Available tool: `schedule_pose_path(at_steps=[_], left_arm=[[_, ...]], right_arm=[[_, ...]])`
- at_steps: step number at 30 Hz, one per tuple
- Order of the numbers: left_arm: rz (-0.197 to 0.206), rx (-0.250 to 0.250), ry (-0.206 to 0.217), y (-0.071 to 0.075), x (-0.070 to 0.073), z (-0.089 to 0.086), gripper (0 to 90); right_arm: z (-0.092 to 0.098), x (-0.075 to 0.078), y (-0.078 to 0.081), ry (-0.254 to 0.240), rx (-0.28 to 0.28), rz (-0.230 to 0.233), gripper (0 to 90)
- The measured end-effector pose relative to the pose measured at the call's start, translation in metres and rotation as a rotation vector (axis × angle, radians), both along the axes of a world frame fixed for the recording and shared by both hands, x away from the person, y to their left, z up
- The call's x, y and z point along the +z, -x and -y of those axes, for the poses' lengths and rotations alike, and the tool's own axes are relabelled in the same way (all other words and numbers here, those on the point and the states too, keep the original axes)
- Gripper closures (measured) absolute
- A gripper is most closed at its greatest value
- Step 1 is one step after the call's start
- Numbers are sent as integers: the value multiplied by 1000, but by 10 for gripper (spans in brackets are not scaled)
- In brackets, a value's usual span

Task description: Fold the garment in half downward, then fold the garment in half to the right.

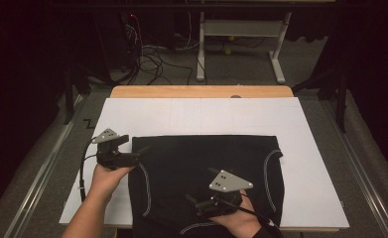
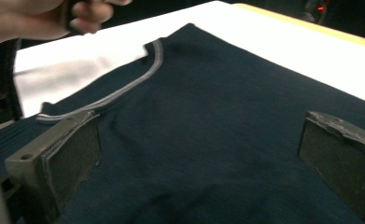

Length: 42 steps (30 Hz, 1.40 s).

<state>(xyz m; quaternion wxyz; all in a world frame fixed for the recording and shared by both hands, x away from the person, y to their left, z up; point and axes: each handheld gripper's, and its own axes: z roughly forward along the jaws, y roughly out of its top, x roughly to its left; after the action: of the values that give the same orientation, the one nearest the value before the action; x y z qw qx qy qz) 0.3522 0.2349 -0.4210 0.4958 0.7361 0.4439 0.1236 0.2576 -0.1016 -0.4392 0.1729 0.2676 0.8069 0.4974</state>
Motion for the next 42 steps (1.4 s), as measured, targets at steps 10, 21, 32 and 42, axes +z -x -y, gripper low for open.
schedule_pose_path(at_steps=[10,21,32,42], left_arm=[[-3,0,-10,-15,18,2,0],[-37,49,-26,-37,2,-14,0],[-109,95,-24,-53,-30,-25,0],[-189,100,-56,-60,-55,-21,65]], right_arm=[[-42,-7,11,2,94,-26,0],[-68,-10,15,22,166,-43,1],[-83,-12,13,45,178,-54,1],[-94,-16,18,70,206,-62,2]])
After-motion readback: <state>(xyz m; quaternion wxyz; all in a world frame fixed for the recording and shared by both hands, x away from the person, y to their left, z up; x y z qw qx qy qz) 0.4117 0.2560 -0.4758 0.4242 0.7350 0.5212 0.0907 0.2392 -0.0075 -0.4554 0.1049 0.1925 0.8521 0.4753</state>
